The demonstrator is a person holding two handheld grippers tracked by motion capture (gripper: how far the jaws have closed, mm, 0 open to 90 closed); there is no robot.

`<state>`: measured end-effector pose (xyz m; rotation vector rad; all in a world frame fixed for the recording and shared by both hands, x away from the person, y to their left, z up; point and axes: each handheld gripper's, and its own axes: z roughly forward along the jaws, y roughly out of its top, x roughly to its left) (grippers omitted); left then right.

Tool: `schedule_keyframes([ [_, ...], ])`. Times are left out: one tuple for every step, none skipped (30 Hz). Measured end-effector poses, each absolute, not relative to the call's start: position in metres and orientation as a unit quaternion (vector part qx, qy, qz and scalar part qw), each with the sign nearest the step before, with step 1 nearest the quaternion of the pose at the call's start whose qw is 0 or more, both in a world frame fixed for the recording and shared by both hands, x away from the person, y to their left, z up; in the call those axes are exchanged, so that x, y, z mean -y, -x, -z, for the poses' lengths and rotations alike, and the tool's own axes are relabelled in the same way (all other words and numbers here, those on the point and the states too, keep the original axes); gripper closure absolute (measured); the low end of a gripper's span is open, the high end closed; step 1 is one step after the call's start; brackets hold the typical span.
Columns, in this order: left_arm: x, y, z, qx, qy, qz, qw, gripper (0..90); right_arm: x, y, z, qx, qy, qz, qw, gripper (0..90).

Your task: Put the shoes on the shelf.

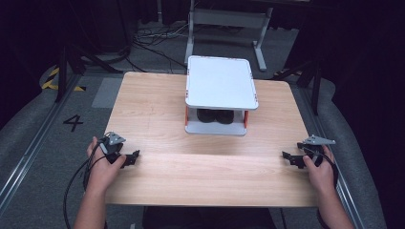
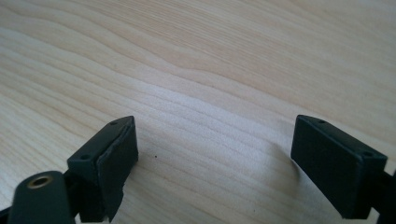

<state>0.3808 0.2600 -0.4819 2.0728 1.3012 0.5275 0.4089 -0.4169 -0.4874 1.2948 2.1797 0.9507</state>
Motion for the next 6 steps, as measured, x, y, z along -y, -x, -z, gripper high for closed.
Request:
schedule_keyframes([
  [-0.2605,-0.3810,0.4818,-0.495,-0.786,-0.199,0.313,16.1,0.4177,-0.4089,0.4877,-0.778,-0.483,-0.343,0.209,14.9],
  [-0.2608,-0.3810,0.4817,-0.499,-0.784,-0.195,0.313,16.0,0.4177,-0.4088,0.4877,-0.778,-0.484,-0.342,0.209,14.8],
  [-0.2611,-0.3810,0.4814,-0.499,-0.785,-0.193,0.312,15.6,0.4176,-0.4088,0.4877,-0.778,-0.484,-0.342,0.209,14.8],
  [-0.2607,-0.3810,0.4818,-0.499,-0.784,-0.195,0.313,15.6,0.4176,-0.4088,0.4877,-0.778,-0.484,-0.342,0.209,14.7],
  [-0.2607,-0.3811,0.4818,-0.499,-0.784,-0.195,0.312,15.6,0.4176,-0.4088,0.4877,-0.778,-0.484,-0.342,0.209,14.7],
  [-0.2604,-0.3812,0.4821,-0.501,-0.783,-0.193,0.314,15.4,0.4176,-0.4088,0.4877,-0.778,-0.484,-0.342,0.209,14.7],
])
